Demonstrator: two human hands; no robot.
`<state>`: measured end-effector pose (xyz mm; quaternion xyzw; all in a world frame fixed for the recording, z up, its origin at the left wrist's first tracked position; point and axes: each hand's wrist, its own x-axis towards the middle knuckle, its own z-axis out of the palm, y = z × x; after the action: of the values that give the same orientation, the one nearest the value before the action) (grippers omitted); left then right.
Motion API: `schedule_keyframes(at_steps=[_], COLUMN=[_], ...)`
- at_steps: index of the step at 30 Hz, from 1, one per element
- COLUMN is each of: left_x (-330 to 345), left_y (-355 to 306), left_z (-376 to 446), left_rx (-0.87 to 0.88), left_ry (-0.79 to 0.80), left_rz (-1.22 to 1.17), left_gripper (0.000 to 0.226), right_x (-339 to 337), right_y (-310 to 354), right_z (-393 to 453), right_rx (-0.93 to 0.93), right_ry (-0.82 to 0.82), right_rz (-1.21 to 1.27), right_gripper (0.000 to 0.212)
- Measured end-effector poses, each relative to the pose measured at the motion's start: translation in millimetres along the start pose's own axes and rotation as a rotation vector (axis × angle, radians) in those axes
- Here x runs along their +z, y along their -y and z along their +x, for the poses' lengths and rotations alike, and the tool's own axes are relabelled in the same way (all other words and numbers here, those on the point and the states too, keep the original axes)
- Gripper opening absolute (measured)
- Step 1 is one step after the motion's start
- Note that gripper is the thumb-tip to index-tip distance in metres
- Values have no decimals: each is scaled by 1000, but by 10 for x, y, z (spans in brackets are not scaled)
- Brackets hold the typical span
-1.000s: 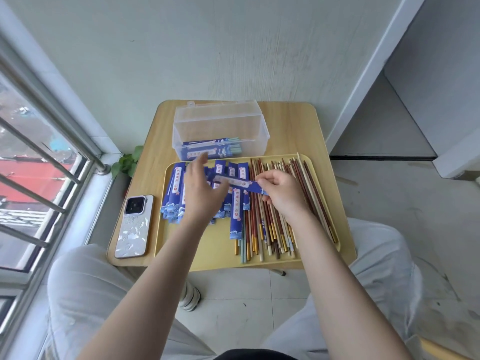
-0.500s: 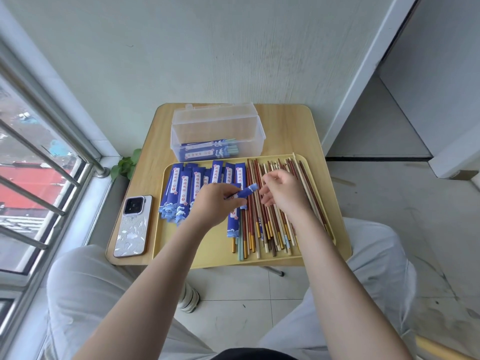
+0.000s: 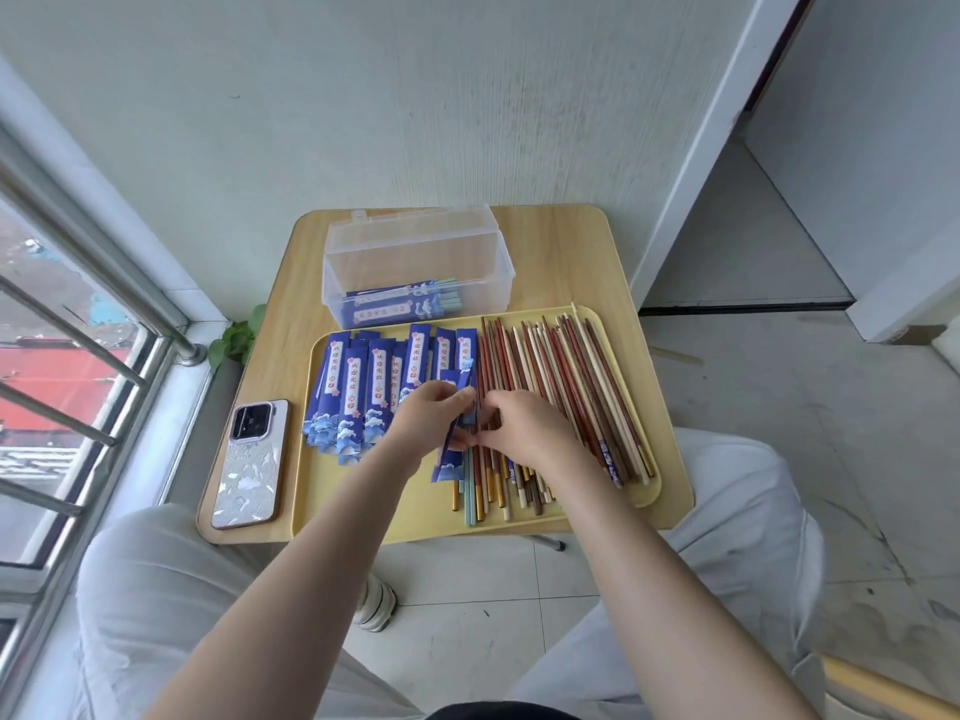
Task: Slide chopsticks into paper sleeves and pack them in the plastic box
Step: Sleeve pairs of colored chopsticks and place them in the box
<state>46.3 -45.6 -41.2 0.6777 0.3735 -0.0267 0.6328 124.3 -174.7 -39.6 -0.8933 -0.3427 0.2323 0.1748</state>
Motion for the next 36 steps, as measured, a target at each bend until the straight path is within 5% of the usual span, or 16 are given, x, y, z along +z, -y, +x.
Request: schedule_keyframes(at_steps=[7, 21, 30, 36], left_x=[-84, -106, -81, -66], left_y=[119, 211, 216, 218], left_z=[14, 43, 10, -14], left_rx=[47, 88, 98, 103], left_ry=[-77, -167, -149, -148], left_rz=[-5, 43, 17, -4], left_gripper=[29, 24, 29, 26], right_x=[66, 52, 50, 60], right_y=[98, 428, 394, 455], right_z=[14, 86, 93, 115], right_rx=[36, 174, 200, 242], right_ry=[-83, 279, 269, 271], right_rz=[-59, -282, -262, -261], right_gripper=[11, 43, 16, 20])
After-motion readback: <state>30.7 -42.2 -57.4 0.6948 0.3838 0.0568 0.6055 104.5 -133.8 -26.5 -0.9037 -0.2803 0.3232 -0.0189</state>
